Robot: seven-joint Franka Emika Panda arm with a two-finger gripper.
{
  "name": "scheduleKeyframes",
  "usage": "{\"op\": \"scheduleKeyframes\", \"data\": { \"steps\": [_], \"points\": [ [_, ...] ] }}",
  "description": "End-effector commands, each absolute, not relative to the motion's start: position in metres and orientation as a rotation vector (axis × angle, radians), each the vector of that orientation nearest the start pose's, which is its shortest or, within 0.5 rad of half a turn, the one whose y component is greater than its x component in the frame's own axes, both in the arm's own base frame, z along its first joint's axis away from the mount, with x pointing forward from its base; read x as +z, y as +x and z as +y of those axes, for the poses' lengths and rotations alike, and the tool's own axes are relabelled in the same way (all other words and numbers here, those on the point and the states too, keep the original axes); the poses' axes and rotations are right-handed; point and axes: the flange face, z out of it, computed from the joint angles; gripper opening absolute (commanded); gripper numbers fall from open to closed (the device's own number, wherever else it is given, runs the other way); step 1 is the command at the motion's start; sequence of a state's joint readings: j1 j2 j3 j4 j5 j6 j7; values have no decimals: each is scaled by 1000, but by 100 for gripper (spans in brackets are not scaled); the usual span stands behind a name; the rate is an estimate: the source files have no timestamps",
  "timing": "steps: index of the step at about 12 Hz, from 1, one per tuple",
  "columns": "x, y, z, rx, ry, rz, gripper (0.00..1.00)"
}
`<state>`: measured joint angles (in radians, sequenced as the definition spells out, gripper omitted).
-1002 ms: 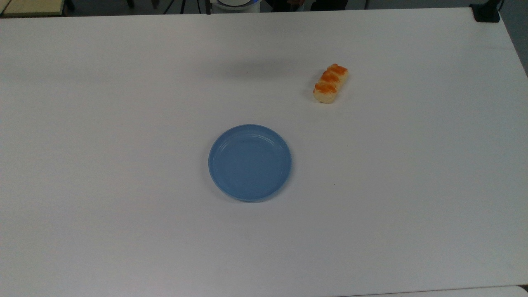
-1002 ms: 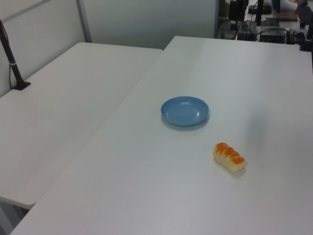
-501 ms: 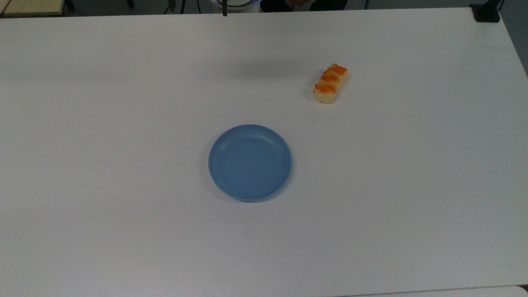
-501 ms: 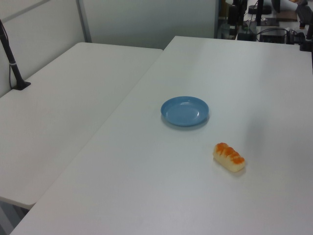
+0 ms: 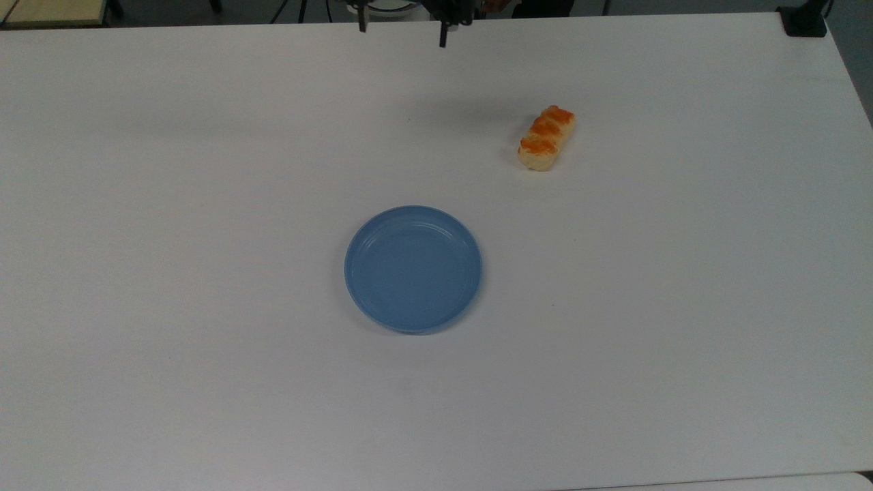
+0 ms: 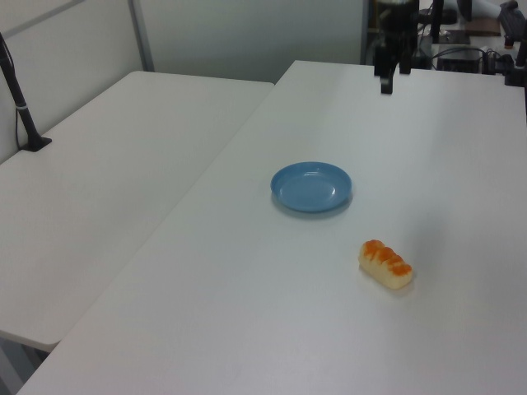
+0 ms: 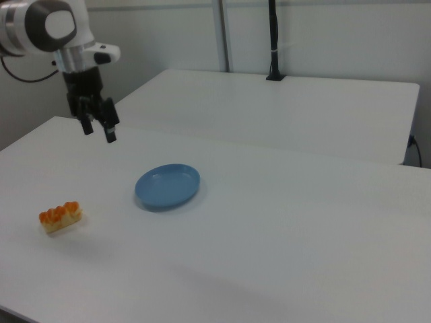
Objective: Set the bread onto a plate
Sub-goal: 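Move the open gripper over the bread roll and lower it, then close the gripper around the bread roll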
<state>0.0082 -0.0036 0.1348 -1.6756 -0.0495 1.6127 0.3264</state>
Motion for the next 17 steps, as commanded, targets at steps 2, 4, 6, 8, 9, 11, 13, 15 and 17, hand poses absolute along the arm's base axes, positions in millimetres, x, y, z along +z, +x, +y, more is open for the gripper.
{"op": "scheduleKeyframes", "data": {
  "steps": [2, 4, 6, 8, 9, 11, 13, 15, 17],
  "points": [
    [520, 522, 154, 55, -3162, 453, 100],
    [479, 504, 188, 65, -3170, 437, 100],
    [441, 487, 211, 46, -3162, 469, 100],
    [421, 485, 220, -4, -3127, 541, 100],
    [407, 479, 227, 3, -3124, 562, 100],
    [390, 484, 233, -4, -3087, 661, 100],
    [371, 480, 255, 28, -3086, 669, 100],
    [355, 475, 273, 43, -3080, 675, 100],
    [336, 477, 279, 71, -3081, 671, 100]
  ]
}}
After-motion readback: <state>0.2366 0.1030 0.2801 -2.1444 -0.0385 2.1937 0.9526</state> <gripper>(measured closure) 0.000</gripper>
